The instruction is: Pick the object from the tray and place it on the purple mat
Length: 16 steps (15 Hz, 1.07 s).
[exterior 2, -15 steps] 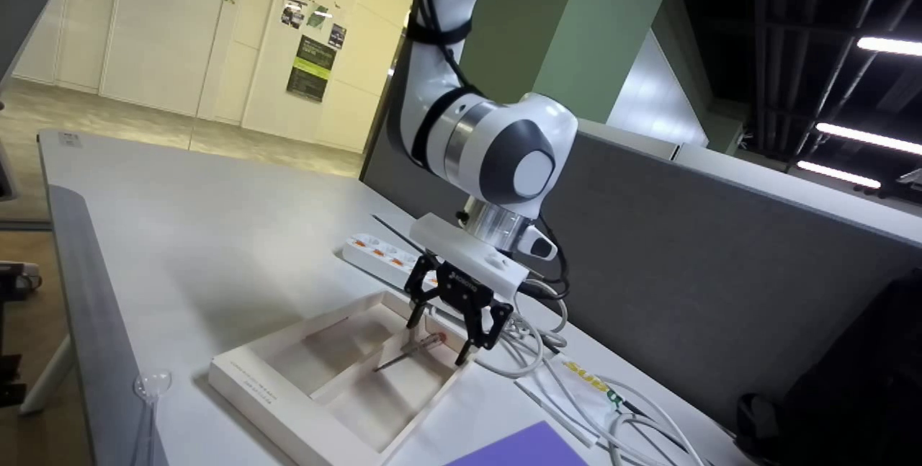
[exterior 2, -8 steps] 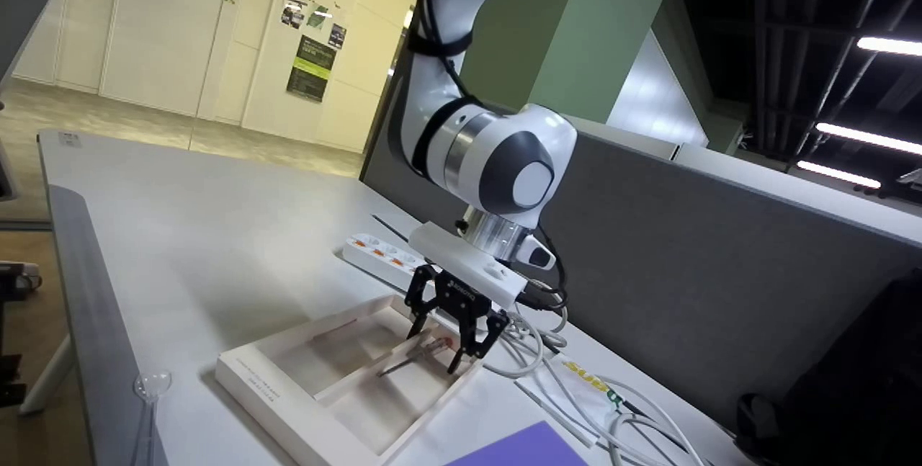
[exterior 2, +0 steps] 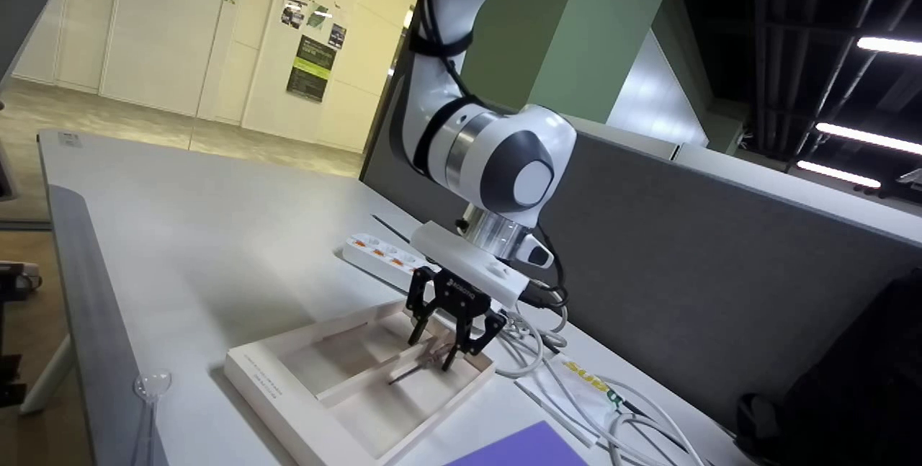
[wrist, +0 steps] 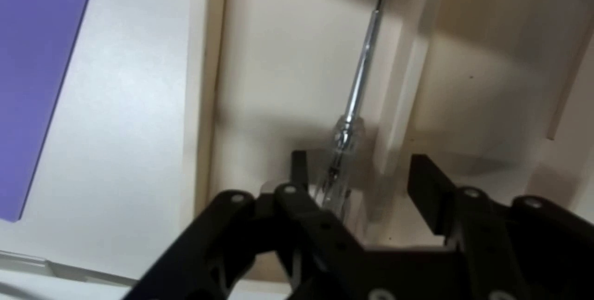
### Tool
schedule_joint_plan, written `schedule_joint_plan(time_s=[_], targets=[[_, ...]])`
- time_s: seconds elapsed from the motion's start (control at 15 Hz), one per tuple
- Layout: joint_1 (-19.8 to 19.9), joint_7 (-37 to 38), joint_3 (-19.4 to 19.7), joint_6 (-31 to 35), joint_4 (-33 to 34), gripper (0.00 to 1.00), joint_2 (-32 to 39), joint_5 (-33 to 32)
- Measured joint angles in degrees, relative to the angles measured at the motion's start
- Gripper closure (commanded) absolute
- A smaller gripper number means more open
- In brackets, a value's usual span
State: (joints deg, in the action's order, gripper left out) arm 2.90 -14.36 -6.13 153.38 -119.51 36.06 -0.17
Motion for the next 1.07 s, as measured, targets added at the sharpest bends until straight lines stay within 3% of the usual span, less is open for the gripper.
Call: schedule_joint_plan(time_s=[0.13,0.6,0.67,0.73,1.07], targets=[[-0.2,-0.4,0.0,-0.3,0.3,0.01,-0.2,-0.2],[-0.7,-0.7,0.0,-1.0,0.7,0.03,-0.7,-1.1],[-0.7,-0.7,0.2,-1.0,0.7,0.25,-0.9,-1.1],[-0.6,-0.7,0.4,-1.0,0.7,0.26,-1.2,-1.1],[0.1,-0.7,2.0,-0.9,0.7,0.62,-2.7,-1.1]])
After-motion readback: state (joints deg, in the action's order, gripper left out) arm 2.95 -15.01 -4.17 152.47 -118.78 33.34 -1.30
